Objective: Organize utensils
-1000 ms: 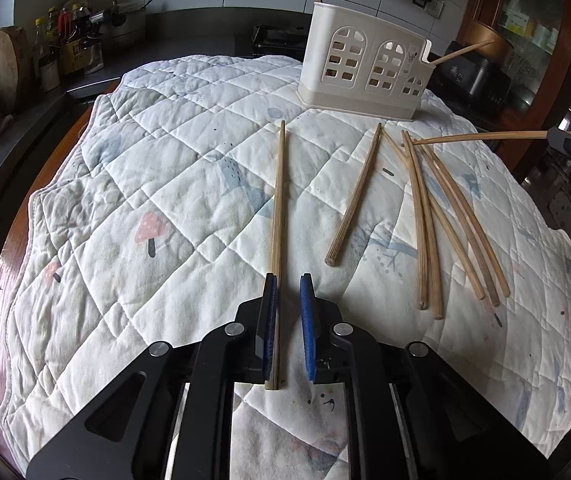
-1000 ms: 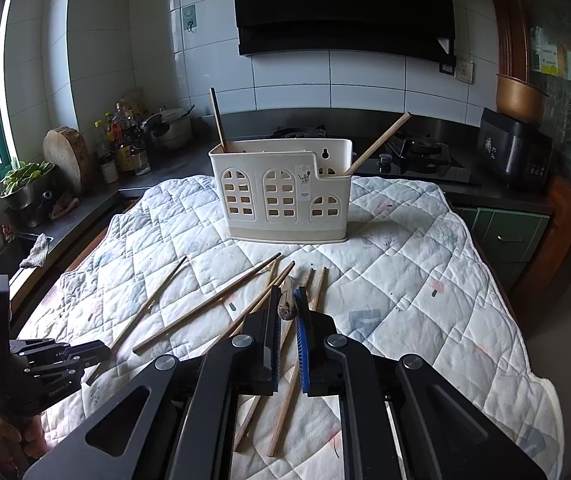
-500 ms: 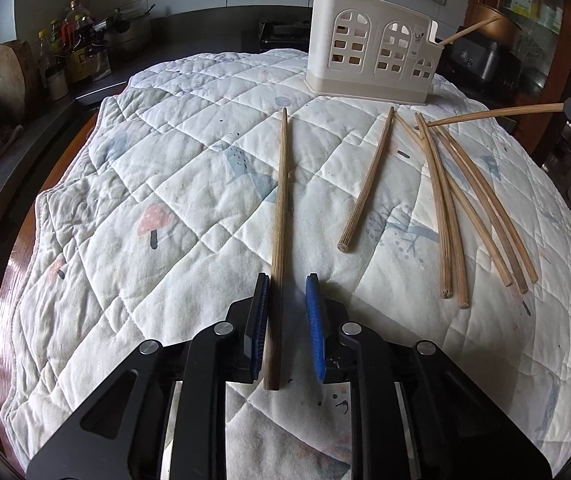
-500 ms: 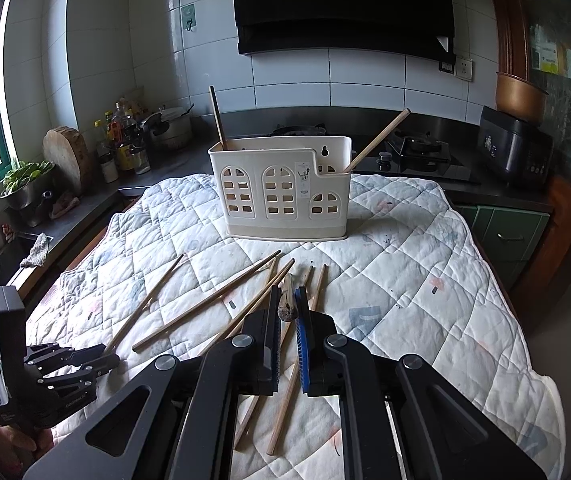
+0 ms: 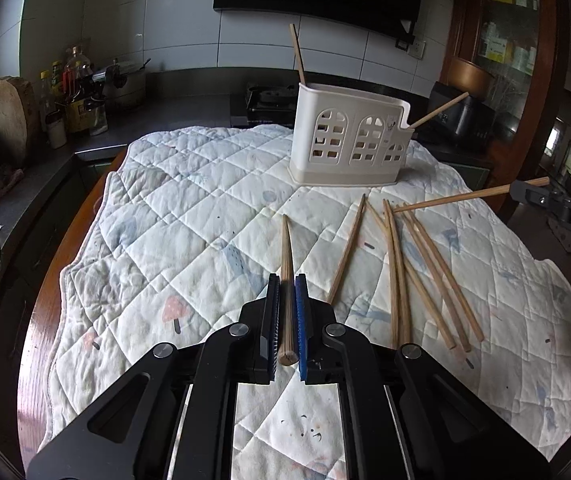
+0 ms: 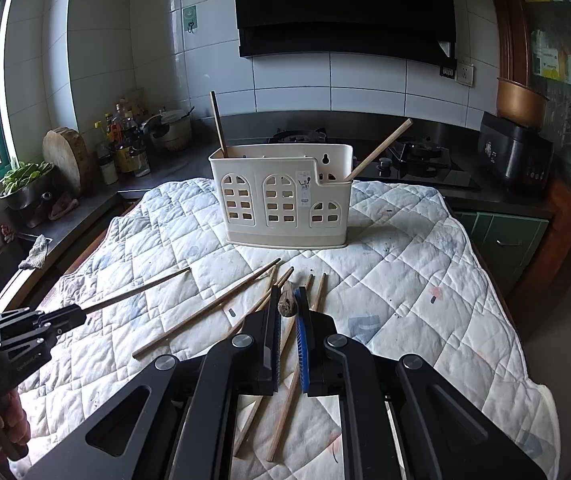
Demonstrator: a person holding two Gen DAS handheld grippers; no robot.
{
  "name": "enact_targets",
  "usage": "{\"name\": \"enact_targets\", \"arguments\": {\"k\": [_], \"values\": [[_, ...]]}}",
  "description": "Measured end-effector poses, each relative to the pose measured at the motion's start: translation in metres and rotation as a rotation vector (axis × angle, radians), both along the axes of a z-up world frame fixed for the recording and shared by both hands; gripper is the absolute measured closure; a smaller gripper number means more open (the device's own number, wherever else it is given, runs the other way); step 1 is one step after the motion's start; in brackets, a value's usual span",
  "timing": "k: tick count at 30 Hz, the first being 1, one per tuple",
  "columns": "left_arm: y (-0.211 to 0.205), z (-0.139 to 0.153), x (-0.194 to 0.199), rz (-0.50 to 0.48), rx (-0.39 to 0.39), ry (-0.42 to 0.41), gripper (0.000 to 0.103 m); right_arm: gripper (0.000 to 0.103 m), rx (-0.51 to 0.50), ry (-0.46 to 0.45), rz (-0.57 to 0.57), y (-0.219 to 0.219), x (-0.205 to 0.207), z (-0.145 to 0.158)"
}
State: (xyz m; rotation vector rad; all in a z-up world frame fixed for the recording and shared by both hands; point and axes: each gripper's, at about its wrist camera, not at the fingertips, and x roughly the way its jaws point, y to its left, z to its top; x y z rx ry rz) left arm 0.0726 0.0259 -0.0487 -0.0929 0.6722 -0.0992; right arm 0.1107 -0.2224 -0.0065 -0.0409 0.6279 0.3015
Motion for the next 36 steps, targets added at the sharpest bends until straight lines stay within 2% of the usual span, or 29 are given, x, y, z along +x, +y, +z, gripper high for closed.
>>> {"name": "enact_targets", "arguments": {"k": [3, 8, 14, 23, 30, 36], "values": [[-0.001, 0.013, 0.005, -0.022, -0.013, -0.035, 0.097, 0.096, -0.008, -0.006, 0.009, 0.003, 0.005, 0.005], [0.000, 0.026, 0.022, -0.039, -0.021, -0.041, 0.097, 0.096, -0.011, -0.004, 0.040, 0.004, 0.022, 0.022], [0.007, 0.052, 0.050, -0.080, -0.076, -0.041, 0.097, 0.096, 0.000, -0.004, 0.075, 0.001, 0.052, 0.060], [0.002, 0.083, 0.091, -0.110, -0.086, -0.062, 0.097, 0.096, -0.004, -0.044, 0.073, -0.004, 0.095, 0.118], [-0.015, 0.138, 0.111, -0.151, -0.047, -0.158, 0.097, 0.096, 0.017, -0.103, 0.031, -0.008, 0.131, 0.158], [-0.024, 0.196, 0.134, -0.135, -0.023, -0.280, 0.097, 0.096, 0.025, -0.152, -0.027, -0.011, 0.167, 0.176]]}}
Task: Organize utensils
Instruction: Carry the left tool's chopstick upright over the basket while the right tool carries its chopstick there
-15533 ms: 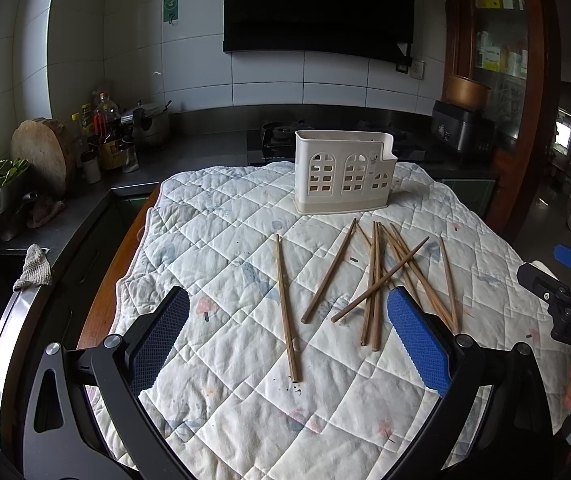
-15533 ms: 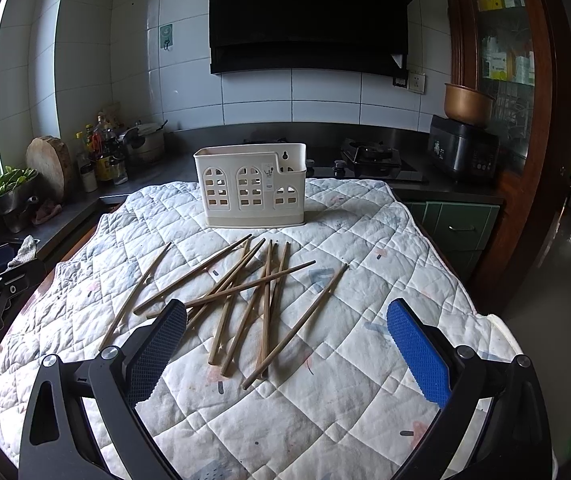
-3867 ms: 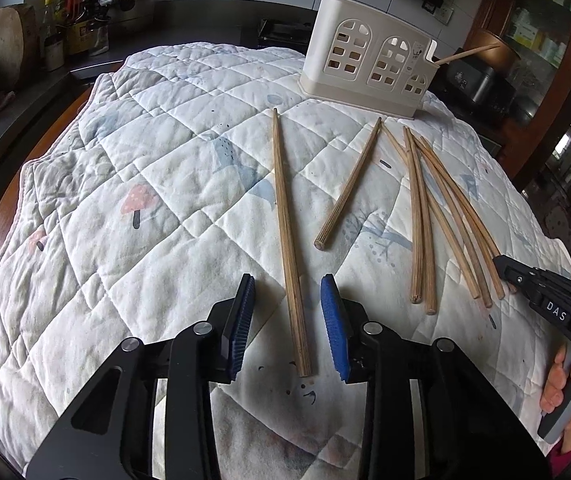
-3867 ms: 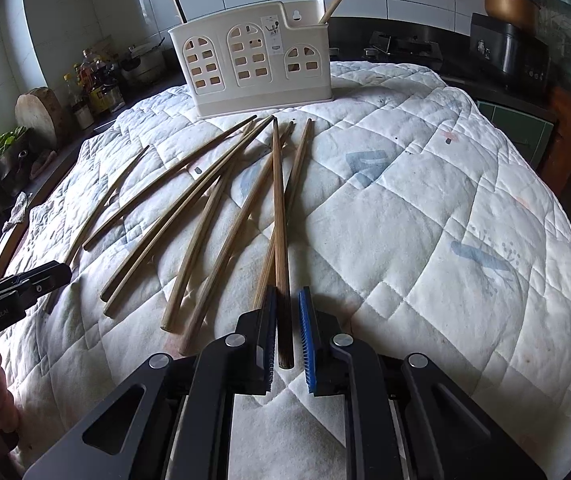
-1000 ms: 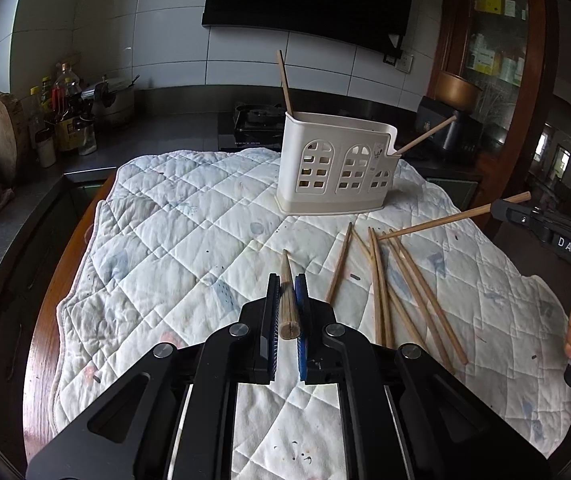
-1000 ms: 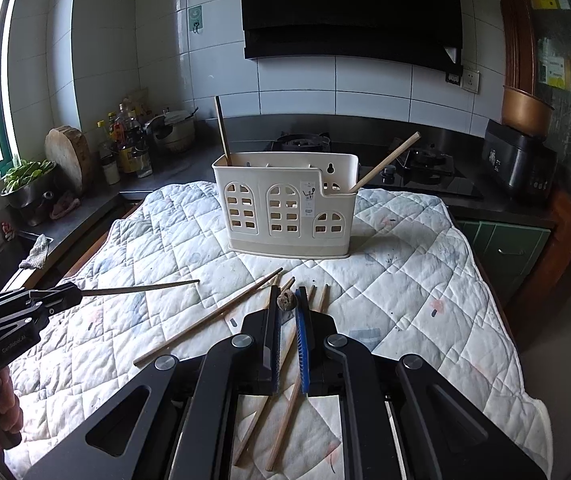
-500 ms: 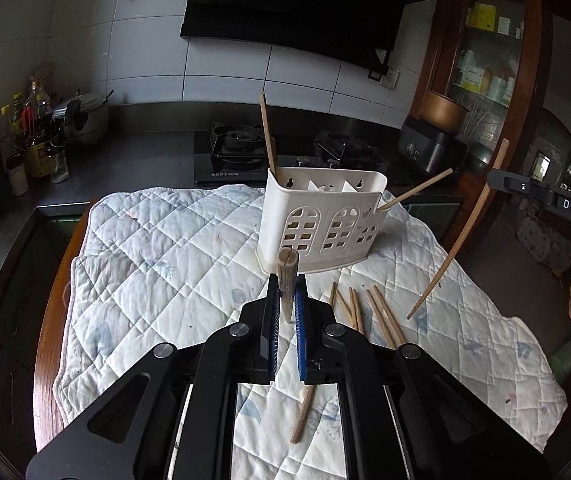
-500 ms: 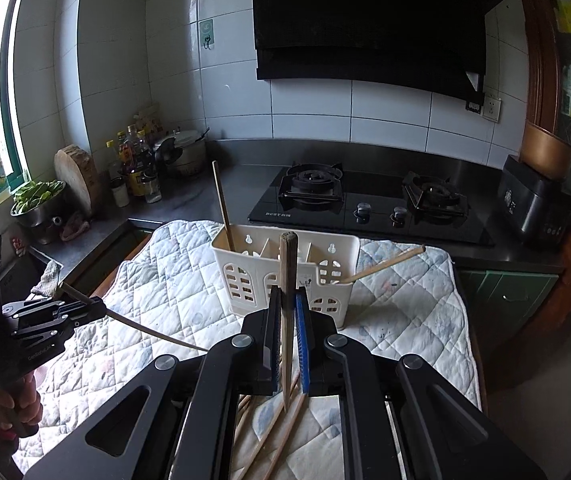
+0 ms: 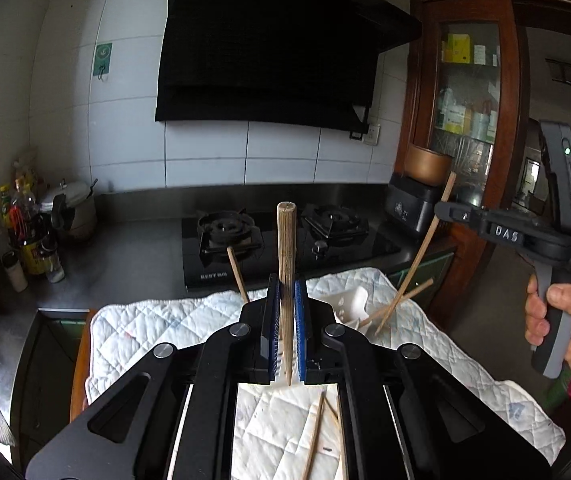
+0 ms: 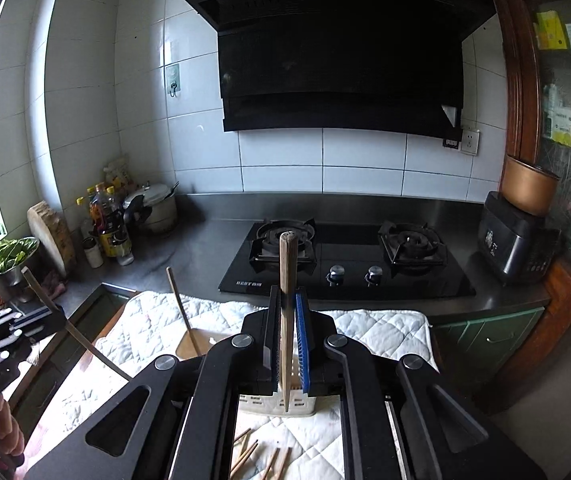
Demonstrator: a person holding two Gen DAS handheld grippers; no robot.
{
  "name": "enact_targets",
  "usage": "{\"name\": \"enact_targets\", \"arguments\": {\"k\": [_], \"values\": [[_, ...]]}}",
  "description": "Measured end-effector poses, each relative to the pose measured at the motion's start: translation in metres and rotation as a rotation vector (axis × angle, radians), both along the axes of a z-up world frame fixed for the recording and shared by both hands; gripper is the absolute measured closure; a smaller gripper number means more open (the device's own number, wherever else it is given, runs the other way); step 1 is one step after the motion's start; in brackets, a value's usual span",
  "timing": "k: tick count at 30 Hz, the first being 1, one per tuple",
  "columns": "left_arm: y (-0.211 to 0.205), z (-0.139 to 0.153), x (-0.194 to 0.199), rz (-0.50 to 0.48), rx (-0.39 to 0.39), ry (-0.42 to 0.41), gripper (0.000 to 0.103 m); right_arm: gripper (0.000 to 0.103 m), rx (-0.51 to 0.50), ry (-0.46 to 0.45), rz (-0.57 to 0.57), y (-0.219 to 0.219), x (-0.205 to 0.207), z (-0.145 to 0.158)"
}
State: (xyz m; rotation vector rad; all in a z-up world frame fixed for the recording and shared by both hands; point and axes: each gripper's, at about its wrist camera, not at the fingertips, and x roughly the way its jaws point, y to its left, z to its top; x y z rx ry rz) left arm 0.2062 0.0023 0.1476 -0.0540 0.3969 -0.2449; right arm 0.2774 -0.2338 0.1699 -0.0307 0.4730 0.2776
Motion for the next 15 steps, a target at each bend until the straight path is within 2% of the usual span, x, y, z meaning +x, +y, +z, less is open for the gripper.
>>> {"name": "enact_targets", "arguments": {"k": [4, 8, 15], "values": [[-0.006, 0.026, 0.016, 0.020, -0.009, -0.073, 0.097, 0.096, 0.002, -0.012, -0.030, 0.001, 0.024, -0.002], [-0.016, 0.027, 0.039, 0.047, 0.012, -0.098, 0.097, 0.096, 0.021, 0.017, -0.030, 0.002, 0.043, -0.019], [-0.021, -0.008, 0.079, 0.058, 0.005, -0.009, 0.097, 0.096, -0.017, 0.074, -0.005, 0.009, 0.056, -0.056]]}}
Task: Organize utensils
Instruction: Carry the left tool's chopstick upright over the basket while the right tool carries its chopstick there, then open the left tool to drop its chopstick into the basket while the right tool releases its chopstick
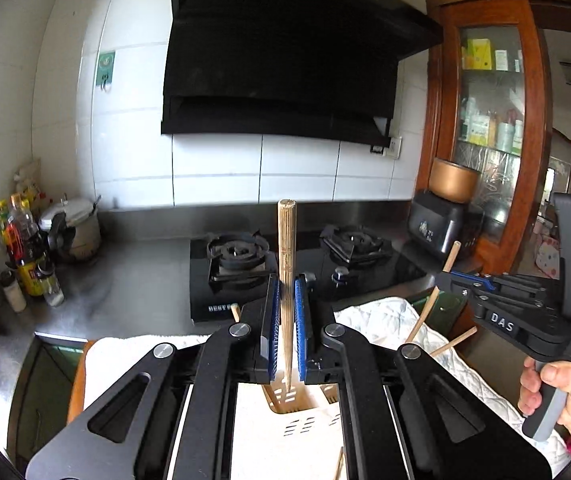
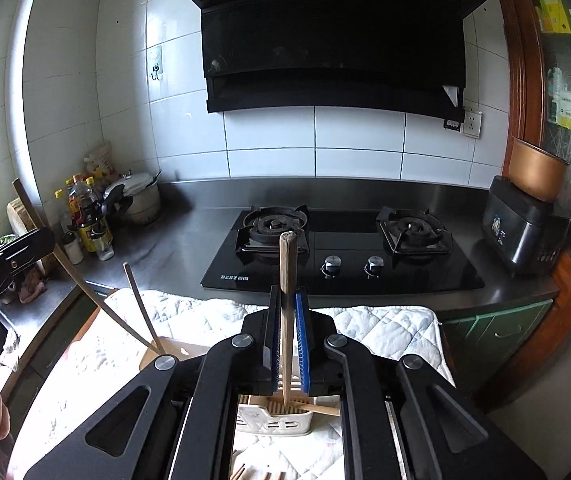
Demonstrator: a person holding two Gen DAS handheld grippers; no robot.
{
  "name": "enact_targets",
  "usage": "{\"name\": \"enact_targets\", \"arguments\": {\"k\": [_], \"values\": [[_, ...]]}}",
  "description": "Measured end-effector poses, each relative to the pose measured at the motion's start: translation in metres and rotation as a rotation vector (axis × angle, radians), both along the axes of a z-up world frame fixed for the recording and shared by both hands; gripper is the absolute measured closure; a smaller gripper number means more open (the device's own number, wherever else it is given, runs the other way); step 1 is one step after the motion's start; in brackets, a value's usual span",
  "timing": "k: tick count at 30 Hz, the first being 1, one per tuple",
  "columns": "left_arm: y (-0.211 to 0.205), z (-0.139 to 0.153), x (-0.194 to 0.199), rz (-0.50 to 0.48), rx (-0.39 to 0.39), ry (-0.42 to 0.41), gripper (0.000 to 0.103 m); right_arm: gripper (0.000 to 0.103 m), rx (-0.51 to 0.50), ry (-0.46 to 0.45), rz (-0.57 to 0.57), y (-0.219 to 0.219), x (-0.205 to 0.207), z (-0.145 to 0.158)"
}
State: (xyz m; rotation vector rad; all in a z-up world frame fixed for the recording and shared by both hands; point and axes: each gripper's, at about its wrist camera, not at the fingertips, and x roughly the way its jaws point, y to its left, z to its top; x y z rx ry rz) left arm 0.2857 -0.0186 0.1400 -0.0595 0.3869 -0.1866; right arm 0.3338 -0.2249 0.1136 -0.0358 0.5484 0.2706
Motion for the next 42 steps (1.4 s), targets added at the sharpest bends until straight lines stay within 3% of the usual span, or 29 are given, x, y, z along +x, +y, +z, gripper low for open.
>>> {"name": "enact_targets", "arguments": {"k": [11, 14, 16, 17, 20, 25, 29, 35, 42], "values": [[0.013, -0.045, 0.031, 0.014, -0.018, 0.136, 0.096, 0.095, -0.017, 0.048, 0.005, 0.007, 0.004, -0.025], [0.015, -0.047, 0.031, 0.017, -0.021, 0.137, 0.094, 0.092, -0.023, 0.039, 0.003, 0.007, 0.002, -0.024], [0.016, -0.047, 0.029, 0.013, -0.028, 0.132, 0.092, 0.081, -0.025, 0.027, -0.006, 0.005, 0.000, -0.020], [0.016, -0.046, 0.028, 0.015, -0.026, 0.128, 0.087, 0.075, -0.030, 0.016, -0.010, 0.005, -0.003, -0.018], [0.015, -0.038, 0.020, 0.023, -0.023, 0.107, 0.069, 0.072, -0.044, -0.018, -0.021, 0.001, -0.016, -0.010], [0.019, -0.019, -0.014, 0.021, -0.031, 0.052, 0.069, 0.065, -0.015, -0.058, -0.021, -0.014, -0.056, 0.000], [0.022, -0.021, -0.051, 0.016, -0.024, 0.034, 0.067, 0.061, -0.006, -0.044, -0.011, -0.022, -0.094, -0.013], [0.027, -0.060, -0.103, -0.027, -0.029, 0.077, 0.067, 0.061, -0.001, 0.025, 0.006, -0.025, -0.149, -0.059], [0.021, -0.141, -0.143, -0.096, 0.047, 0.180, 0.067, 0.061, 0.012, 0.098, -0.001, -0.020, -0.198, -0.114]]}}
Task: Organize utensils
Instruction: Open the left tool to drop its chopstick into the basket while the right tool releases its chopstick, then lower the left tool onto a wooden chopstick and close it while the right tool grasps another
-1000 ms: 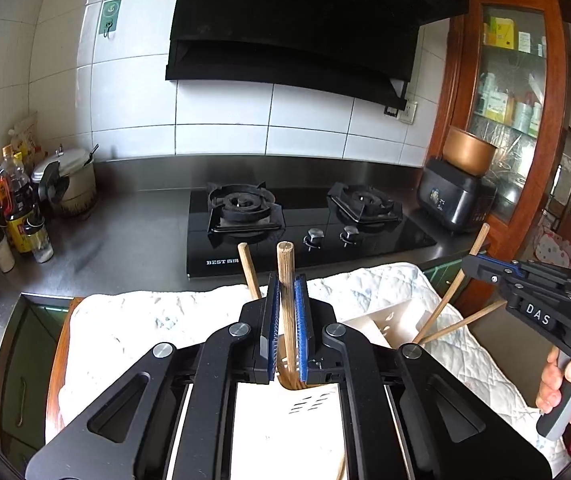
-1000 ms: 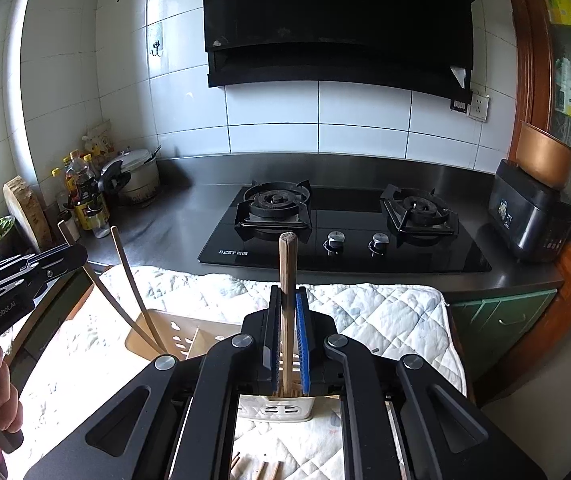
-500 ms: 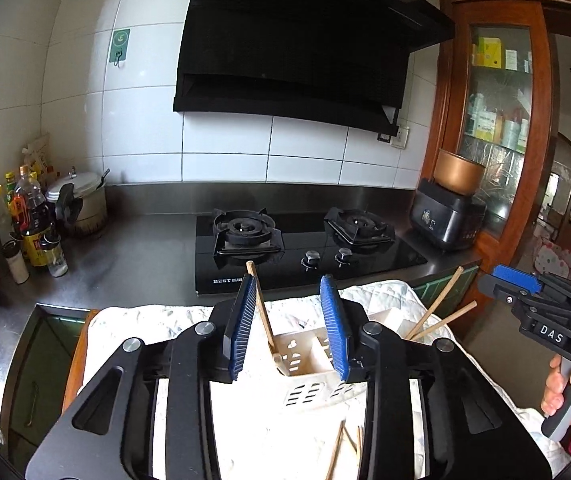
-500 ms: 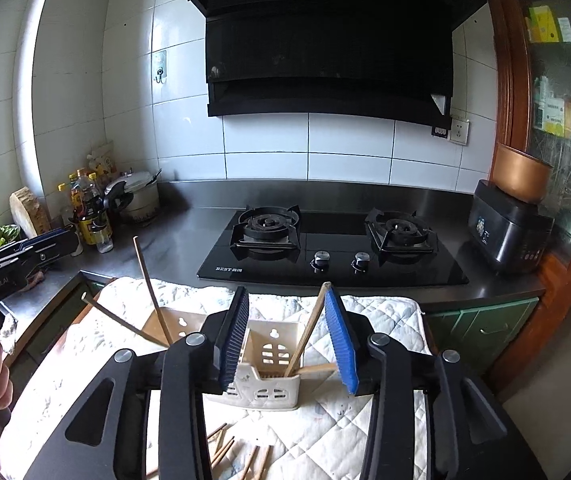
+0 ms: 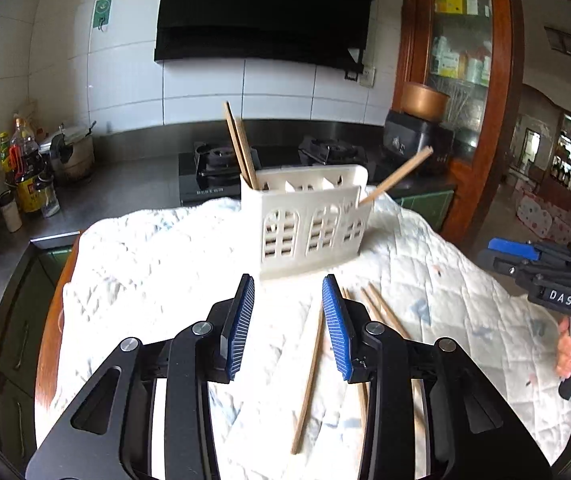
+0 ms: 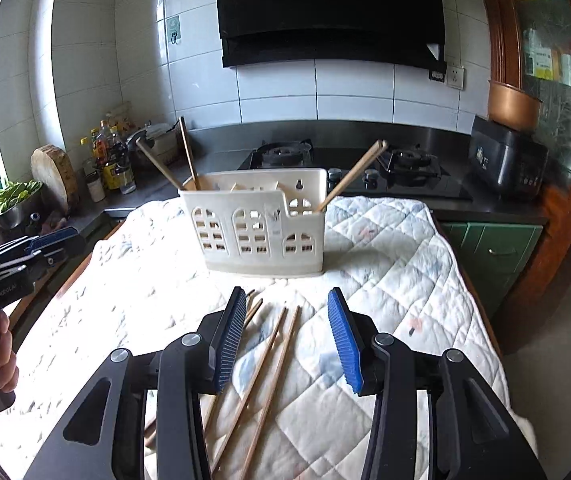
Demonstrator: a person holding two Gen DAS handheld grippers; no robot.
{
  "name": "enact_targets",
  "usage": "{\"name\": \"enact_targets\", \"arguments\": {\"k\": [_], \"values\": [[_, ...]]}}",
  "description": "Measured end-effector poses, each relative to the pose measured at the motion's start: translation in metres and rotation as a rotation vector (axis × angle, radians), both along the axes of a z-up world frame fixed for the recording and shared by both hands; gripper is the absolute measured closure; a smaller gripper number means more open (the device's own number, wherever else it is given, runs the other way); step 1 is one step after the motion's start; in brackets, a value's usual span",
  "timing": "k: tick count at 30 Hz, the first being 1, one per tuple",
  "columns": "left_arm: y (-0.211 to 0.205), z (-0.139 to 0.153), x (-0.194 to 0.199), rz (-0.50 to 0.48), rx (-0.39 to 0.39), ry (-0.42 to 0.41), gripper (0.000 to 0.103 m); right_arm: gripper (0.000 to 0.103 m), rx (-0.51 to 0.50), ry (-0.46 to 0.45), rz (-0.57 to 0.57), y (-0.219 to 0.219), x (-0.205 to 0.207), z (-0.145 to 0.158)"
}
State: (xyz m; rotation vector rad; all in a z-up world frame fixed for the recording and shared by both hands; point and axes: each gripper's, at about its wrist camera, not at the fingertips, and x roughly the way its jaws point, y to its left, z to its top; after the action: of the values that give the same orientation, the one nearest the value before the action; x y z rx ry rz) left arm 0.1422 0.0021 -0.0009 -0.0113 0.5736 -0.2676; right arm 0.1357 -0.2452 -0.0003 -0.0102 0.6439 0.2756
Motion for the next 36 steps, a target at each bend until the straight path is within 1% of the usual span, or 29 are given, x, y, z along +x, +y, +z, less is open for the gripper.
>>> {"name": "enact_targets", "arguments": {"k": [4, 7, 10, 13, 21, 22, 24, 26, 32, 36], "values": [[-0.003, -0.045, -0.003, -0.022, 0.031, 0.091, 0.067, 0.061, 0.006, 0.043, -0.018, 0.004, -0.019, -0.031], [-0.007, -0.070, -0.002, -0.049, 0.037, 0.152, 0.067, 0.061, 0.022, 0.092, -0.033, 0.004, -0.024, -0.050], [-0.011, -0.088, 0.001, -0.072, 0.041, 0.194, 0.068, 0.061, 0.022, 0.119, -0.053, 0.005, -0.026, -0.063], [-0.015, -0.100, 0.005, -0.082, 0.055, 0.219, 0.068, 0.061, 0.035, 0.145, -0.058, 0.005, -0.027, -0.074], [-0.026, -0.117, 0.015, -0.100, 0.088, 0.273, 0.069, 0.062, 0.010, 0.170, -0.068, 0.008, -0.026, -0.087], [-0.026, -0.119, 0.017, -0.099, 0.086, 0.282, 0.076, 0.062, 0.009, 0.173, -0.067, 0.008, -0.025, -0.088], [-0.025, -0.121, 0.019, -0.102, 0.075, 0.293, 0.079, 0.064, 0.011, 0.180, -0.066, 0.008, -0.024, -0.090], [-0.026, -0.121, 0.019, -0.106, 0.082, 0.292, 0.083, 0.064, 0.009, 0.186, -0.066, 0.008, -0.024, -0.092], [-0.032, -0.122, 0.022, -0.107, 0.130, 0.308, 0.084, 0.068, 0.013, 0.201, -0.065, 0.008, -0.023, -0.096], [-0.037, -0.121, 0.022, -0.105, 0.178, 0.311, 0.087, 0.074, 0.014, 0.210, -0.063, 0.007, -0.022, -0.098]]}}
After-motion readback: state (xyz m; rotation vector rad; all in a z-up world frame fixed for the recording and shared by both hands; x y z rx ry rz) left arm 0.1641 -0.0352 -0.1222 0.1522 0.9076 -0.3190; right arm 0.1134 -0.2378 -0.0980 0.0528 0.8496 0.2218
